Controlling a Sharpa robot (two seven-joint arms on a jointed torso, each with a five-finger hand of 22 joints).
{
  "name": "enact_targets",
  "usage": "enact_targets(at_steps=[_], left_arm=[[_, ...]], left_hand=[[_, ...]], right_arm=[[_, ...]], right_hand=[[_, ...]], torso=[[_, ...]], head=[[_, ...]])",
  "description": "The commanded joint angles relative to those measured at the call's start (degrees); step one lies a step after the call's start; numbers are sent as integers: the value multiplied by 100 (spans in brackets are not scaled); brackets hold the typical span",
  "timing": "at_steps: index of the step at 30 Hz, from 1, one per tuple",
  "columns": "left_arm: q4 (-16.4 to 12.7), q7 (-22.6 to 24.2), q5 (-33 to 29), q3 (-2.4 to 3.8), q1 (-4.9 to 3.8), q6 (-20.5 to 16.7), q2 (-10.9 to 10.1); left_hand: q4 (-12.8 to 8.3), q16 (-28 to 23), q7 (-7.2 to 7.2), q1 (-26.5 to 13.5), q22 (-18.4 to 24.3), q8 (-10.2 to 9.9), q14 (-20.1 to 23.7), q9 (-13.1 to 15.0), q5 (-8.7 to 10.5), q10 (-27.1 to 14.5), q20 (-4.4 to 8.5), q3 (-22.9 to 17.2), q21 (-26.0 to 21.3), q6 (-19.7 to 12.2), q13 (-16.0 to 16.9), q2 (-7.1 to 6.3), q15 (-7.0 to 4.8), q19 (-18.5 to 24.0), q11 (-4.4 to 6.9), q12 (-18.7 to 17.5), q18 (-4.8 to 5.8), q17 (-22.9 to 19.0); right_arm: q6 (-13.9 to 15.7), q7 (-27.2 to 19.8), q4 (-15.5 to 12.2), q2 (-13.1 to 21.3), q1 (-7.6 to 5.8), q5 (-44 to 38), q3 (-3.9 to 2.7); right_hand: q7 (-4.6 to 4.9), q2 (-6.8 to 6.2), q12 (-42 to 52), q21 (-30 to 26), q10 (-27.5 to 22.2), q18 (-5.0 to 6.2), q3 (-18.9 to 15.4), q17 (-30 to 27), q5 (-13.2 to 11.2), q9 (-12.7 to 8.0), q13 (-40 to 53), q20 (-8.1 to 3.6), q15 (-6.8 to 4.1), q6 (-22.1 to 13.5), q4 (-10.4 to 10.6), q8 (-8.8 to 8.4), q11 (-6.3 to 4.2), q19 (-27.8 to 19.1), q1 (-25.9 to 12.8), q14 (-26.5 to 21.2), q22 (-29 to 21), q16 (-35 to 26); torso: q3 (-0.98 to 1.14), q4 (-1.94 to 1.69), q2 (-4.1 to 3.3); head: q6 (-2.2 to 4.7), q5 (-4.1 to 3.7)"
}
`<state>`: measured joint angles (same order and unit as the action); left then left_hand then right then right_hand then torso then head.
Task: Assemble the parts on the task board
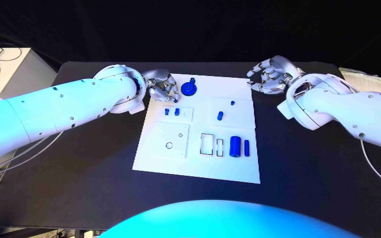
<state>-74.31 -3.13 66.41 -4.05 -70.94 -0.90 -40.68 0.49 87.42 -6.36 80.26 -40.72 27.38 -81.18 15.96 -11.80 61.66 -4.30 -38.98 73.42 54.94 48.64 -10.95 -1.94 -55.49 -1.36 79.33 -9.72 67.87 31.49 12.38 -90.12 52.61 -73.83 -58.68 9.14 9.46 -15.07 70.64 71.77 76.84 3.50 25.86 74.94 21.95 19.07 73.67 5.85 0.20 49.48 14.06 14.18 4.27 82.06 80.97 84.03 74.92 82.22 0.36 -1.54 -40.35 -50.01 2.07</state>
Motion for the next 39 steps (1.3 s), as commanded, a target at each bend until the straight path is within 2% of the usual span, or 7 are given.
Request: enact_targets(at_steps=[1,15,23,24,28,30,39], left_arm=[[-56,141,-344,3,0,30,-24],[-166,457,-902,31,0,-138,-148],[-222,613,-1332,119,0,-230,-305],[-224,642,-1437,127,0,-257,-335],[-205,925,-2315,145,-2,-416,-462],[-179,1151,-3044,148,-3,-453,-515],[-239,2065,-5413,149,-4,-213,-764]], left_hand=[[14,11,-3,-50,19,-34,-28,2,-4,-91,4,-25,-14,-59,-83,-8,12,-10,-7,-51,-1,-13],[-59,-1,-43,7,63,-168,-3,-41,-13,-221,-5,-105,-27,-245,-227,-59,35,17,-40,-132,-8,-54],[-91,-20,-94,16,153,-266,50,-71,-16,-626,-31,-169,-42,-362,-724,-86,78,100,-93,-343,-25,-151],[-78,-78,-132,-3,386,-292,187,-71,-15,-1463,-68,-242,-133,-415,-1813,-90,123,302,-144,-911,-67,-417],[-61,-711,-272,5,535,-313,1240,-32,-2,-1658,-208,-369,-331,-645,-2604,-92,271,639,-320,-2134,-85,-2373],[-82,-1229,-318,50,583,-300,1922,-16,2,-1681,-254,-220,-446,-673,-2902,-24,331,825,-391,-2531,-89,-3524],[30,-2095,-372,-49,866,-313,2496,-30,-9,-1569,-390,324,-955,-681,-3432,126,431,1192,-482,-3089,-82,-4283]], right_arm=[[-26,-53,-1,-1,4,-45,0],[-34,-54,8,-4,14,-40,0],[-176,-124,49,-12,21,-90,0],[-235,-175,65,-18,22,-123,1],[-535,-484,129,-61,45,-513,7],[-681,-634,156,-91,68,-890,11],[-935,-865,228,-256,187,-2719,25]], right_hand=[[-4,-18,-5,-2,-11,45,21,473,15,-1,9,0,-30,-47,4,18,-3,-19,-61,284,612,-19],[-4,-18,-5,-2,-11,45,21,473,15,-1,9,0,-30,-47,4,18,-3,-19,-61,284,612,-19],[-8,-15,-110,-88,-89,62,66,412,13,0,-79,-3,-33,-39,-43,36,-8,-55,-36,263,574,-71],[-7,-10,-214,-141,-167,72,99,366,2,1,-161,-3,-33,-27,-65,46,-8,-79,-23,243,551,-112],[-9,-2,-3112,-1516,-1846,323,588,-763,-273,-9,-2476,-6,-37,85,-255,76,-4,-738,77,-304,-83,-1221],[-24,-31,-4057,-1762,-1818,350,775,-1106,-502,-14,-3393,-12,-39,74,-368,49,-4,-806,88,-410,-191,-1563],[-27,-43,-5573,-1731,-1563,329,838,-1325,-923,-20,-5212,2,57,213,-615,-12,93,-703,105,-367,-103,-1694]], torso=[[-2,2,-5],[-6,3,-7],[1,-2,-2],[2,-1,-1],[-1,3,5],[-8,-1,9],[-18,0,11]], head=[[1,-7],[1,-13],[1,-21],[1,-19],[1,-54],[1,-72],[27,-344]])
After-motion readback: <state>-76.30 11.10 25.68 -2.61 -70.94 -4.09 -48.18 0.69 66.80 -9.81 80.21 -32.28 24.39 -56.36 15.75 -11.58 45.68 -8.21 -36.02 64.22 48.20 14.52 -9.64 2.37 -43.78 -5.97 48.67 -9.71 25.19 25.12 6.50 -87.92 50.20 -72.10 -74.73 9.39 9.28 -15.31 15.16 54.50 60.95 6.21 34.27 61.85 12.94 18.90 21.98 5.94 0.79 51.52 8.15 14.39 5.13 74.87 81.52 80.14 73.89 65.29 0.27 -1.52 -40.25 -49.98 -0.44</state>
